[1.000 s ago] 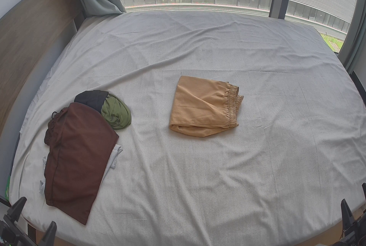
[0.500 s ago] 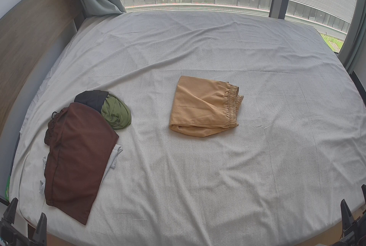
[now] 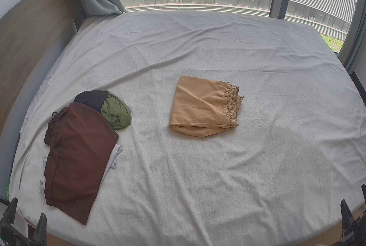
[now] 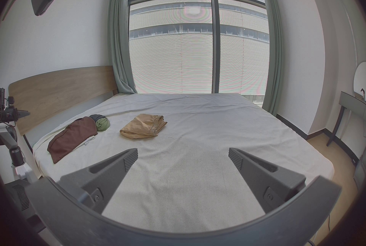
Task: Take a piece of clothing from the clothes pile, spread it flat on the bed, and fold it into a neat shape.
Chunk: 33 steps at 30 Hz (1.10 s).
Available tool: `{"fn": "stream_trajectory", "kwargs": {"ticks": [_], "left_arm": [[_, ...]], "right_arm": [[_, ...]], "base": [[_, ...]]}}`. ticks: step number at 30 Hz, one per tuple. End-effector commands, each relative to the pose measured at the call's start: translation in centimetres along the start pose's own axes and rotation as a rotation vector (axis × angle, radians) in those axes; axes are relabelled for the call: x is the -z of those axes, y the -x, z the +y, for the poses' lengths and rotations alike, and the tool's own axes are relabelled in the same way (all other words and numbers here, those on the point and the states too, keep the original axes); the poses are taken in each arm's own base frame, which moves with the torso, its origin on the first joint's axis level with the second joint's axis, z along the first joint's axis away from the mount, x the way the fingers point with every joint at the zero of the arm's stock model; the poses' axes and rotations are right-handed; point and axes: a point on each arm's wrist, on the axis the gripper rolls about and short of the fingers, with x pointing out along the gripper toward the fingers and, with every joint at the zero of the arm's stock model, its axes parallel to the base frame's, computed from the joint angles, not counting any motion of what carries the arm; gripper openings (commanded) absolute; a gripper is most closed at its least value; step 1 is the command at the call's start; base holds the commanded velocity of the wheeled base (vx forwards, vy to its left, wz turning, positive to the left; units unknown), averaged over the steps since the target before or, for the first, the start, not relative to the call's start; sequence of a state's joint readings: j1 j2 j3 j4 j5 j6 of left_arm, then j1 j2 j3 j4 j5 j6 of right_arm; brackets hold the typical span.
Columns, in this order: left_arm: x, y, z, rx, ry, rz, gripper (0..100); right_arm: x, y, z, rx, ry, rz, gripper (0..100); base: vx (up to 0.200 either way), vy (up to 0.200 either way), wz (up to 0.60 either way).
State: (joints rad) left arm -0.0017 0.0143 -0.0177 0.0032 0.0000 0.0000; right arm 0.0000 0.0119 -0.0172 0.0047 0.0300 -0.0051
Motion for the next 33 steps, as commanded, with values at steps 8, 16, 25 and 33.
{"fn": "stream_trajectory", "kwargs": {"ticks": [8, 16, 25, 33], "left_arm": [[0.44, 0.0, 0.0, 0.0, 0.0, 0.0, 100], [0.44, 0.0, 0.0, 0.0, 0.0, 0.0, 100], [0.44, 0.0, 0.0, 0.0, 0.0, 0.0, 100], [0.44, 0.0, 0.0, 0.0, 0.0, 0.0, 100]], "right_arm": [[0.5, -0.04, 0.0, -0.001, 0.001, 0.005, 100], [0.5, -0.04, 0.01, 0.001, 0.001, 0.005, 100], [0.5, -0.05, 0.0, -0.001, 0.001, 0.007, 100], [0.5, -0.04, 0.0, -0.001, 0.001, 0.005, 100]], "base": [[0.0, 0.0, 0.0], [0.0, 0.0, 0.0], [0.0, 0.0, 0.0], [0.0, 0.0, 0.0]]}}
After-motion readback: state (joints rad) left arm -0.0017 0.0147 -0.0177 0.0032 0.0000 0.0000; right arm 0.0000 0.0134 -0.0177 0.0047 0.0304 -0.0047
